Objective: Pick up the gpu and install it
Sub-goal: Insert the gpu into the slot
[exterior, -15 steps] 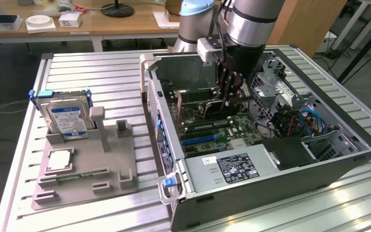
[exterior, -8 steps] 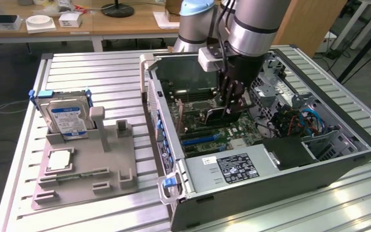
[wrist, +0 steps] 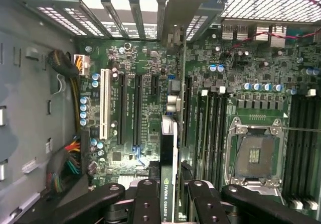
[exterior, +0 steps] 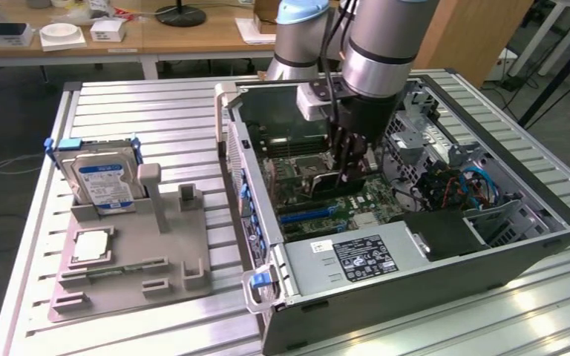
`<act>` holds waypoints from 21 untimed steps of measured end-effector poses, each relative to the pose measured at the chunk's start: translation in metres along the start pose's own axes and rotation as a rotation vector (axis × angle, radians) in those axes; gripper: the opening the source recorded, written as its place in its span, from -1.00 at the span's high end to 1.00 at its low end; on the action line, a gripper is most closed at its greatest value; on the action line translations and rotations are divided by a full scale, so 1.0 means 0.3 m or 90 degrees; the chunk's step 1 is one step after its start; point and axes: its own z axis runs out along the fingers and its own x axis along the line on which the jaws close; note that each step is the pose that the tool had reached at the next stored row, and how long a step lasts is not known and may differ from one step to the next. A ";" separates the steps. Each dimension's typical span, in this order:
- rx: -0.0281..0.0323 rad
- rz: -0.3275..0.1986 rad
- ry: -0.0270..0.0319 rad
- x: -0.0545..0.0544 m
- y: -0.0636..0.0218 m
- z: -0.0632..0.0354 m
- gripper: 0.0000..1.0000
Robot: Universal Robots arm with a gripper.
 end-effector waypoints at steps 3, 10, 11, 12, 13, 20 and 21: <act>0.0001 0.008 0.0027 0.000 0.001 0.008 0.47; 0.0001 0.015 0.0135 -0.001 0.008 0.047 0.47; 0.0001 0.016 0.0142 -0.003 0.012 0.051 0.47; 0.0001 0.016 0.0149 -0.005 0.016 0.053 0.47; 0.0001 0.017 0.0155 -0.007 0.021 0.056 0.47; 0.0005 0.019 0.0193 -0.015 0.041 0.060 0.47; 0.0005 0.019 0.0203 -0.014 0.042 0.061 0.47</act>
